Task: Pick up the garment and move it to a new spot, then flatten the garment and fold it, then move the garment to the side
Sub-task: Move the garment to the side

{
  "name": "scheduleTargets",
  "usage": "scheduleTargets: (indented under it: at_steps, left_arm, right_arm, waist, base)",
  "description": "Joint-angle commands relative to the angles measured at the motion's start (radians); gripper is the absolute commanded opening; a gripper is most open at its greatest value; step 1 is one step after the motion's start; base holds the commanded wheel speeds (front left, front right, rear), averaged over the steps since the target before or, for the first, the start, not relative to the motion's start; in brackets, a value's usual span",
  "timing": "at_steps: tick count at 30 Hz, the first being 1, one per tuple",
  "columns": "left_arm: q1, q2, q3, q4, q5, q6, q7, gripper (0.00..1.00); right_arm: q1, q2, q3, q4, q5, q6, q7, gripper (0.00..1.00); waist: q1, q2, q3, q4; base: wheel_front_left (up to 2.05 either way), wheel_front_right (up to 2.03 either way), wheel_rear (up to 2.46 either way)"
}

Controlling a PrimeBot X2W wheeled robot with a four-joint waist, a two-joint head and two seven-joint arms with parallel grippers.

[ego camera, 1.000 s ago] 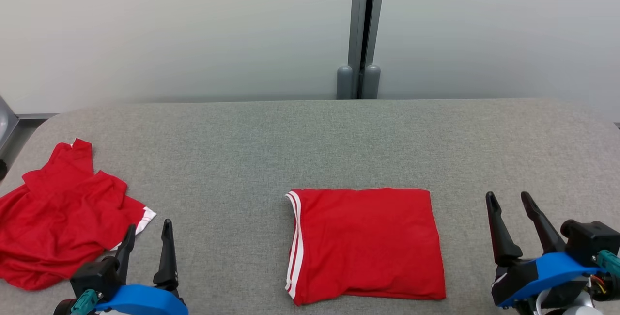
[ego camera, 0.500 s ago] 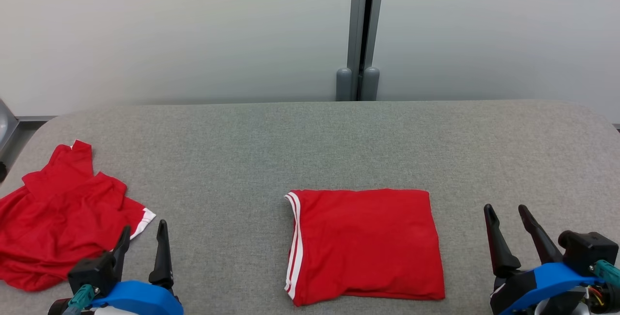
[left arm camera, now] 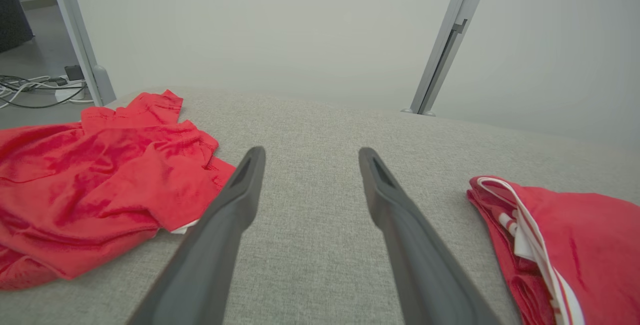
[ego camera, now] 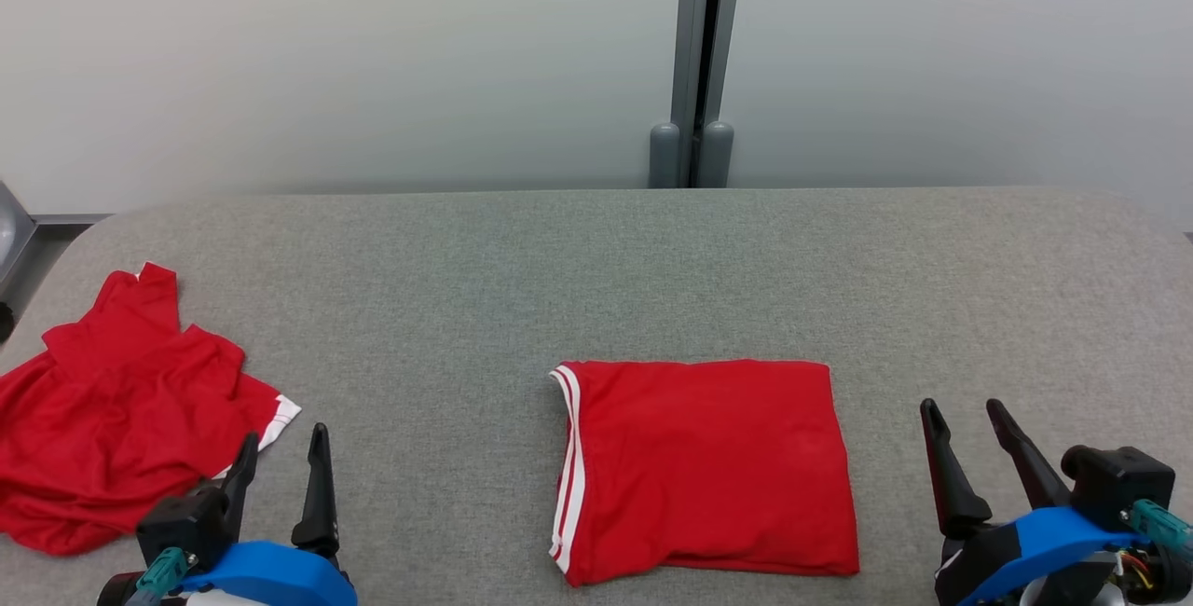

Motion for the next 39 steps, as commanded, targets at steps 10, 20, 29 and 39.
scheduleTargets:
  at_steps: [10, 20, 29, 39]
  left_arm:
    - [-0.029, 0.018, -0.006, -0.019, 0.003, 0.004, -0.004, 1.0]
    - [-0.067, 0.017, -0.02, -0.028, 0.004, -0.002, -0.013, 1.0]
    - [-0.096, 0.021, -0.031, -0.039, 0.012, -0.006, -0.019, 1.0]
    - [-0.095, 0.011, -0.04, -0.046, 0.006, -0.001, -0.027, 1.0]
  right_arm:
    - [-0.087, 0.0, 0.012, 0.041, 0.014, 0.0, 0.137, 1.0]
    - [-0.228, -0.001, 0.061, 0.326, 0.093, 0.0, 0.293, 1.0]
    - [-0.337, 0.0, 0.13, 0.6, 0.132, 0.0, 0.252, 1.0]
    - [-0.429, 0.005, 0.207, 0.733, 0.053, 0.001, 0.258, 0.0]
  waist:
    - [0.0, -0.0001, 0.033, 0.009]
    - [0.0, -0.0001, 0.08, 0.027]
    - [0.0, -0.0001, 0.111, 0.043]
    - [0.0, -0.0001, 0.121, 0.041]
  base:
    - [0.0, 0.0, 0.0]
    - [0.0, 0.0, 0.0]
    - [0.0, 0.0, 0.0]
    - [0.0, 0.0, 0.0]
